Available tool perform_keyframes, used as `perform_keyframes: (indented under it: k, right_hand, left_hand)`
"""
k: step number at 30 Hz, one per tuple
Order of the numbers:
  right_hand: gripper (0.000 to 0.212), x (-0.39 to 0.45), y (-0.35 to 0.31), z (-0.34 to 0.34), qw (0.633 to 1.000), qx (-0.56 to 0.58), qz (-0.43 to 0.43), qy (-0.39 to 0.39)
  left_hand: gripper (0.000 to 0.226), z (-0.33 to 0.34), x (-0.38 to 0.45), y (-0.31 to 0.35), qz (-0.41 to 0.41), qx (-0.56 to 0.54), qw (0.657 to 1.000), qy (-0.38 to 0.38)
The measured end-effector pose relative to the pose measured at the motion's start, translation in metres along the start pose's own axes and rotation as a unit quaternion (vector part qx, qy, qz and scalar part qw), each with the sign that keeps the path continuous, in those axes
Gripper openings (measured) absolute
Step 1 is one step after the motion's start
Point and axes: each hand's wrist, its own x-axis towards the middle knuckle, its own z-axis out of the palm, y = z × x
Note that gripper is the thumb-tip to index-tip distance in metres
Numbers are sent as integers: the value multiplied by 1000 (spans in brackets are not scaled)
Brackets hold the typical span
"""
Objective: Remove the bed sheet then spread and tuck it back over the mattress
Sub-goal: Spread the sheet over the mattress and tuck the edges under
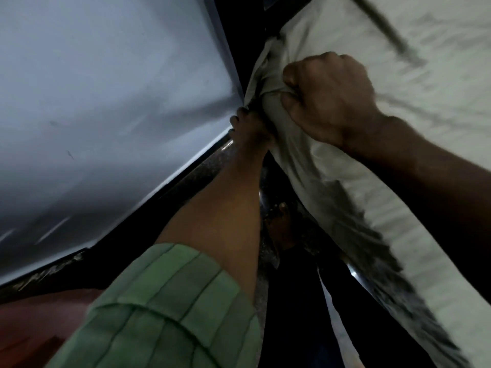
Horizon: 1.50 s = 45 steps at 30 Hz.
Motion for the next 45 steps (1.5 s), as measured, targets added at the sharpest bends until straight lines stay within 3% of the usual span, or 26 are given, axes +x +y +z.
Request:
perform_keyframes:
  k: [2, 6, 9, 11, 13, 16, 18, 20, 21, 24, 28, 33, 36, 38, 40, 45]
  right_hand:
    - [21, 4, -5, 14, 999, -16, 25, 10]
    - [17, 2, -19, 37, 994, -12, 90, 68]
    - [19, -13, -27, 45, 980, -45, 144, 129]
    - [28, -27, -31, 49, 970, -82, 187, 131]
    - [34, -38, -31, 52, 961, -117, 213, 131]
    - [34, -44, -28, 56, 960, -143, 213, 109]
    - [27, -40, -27, 58, 962, -151, 210, 85]
    - [26, -36, -28, 57, 968, -142, 201, 56]
    - [27, -35, -26, 57, 973, -132, 185, 48]
    - [25, -34, -14, 50, 989, -99, 100, 56]
    - [26, -35, 0, 34, 997, -40, 61, 27]
    - [26, -38, -3, 12, 998, 0, 61, 29]
    - [30, -38, 0, 7, 998, 12, 54, 36]
    - [33, -37, -1, 5, 997, 24, 45, 50]
    - [35, -36, 2, 4, 999, 25, 37, 32]
    - [22, -36, 2, 1, 999, -7, 35, 6]
  left_hand:
    - [45, 3, -3, -1, 22, -127, 990, 64]
    - [32, -4, -19, -17, -4, -410, 904, 123]
    - [29, -8, -24, -18, 27, -560, 826, 55]
    - [33, -7, -26, -18, 23, -595, 802, 42]
    - [53, 1, -22, -18, -11, -626, 780, 17]
    - [62, 25, 2, -20, -32, -645, 760, -76]
    - [68, 29, 20, -25, -27, -587, 804, -86]
    - [54, 25, 23, -33, -9, -465, 884, -46]
    - [44, 14, 13, -30, 13, -420, 907, -19]
    - [32, 8, 19, -35, 31, -359, 933, 18]
    - [43, 12, 20, -28, 82, -302, 950, -8]
    - [52, 6, -25, -6, 124, -334, 934, 42]
    - [55, 4, -18, -19, 201, -264, 940, 80]
    - [52, -7, -13, -19, 226, -219, 947, 64]
    - [50, -16, -13, -16, 239, -198, 950, 31]
    - [57, -18, -15, -8, 167, -295, 940, -19]
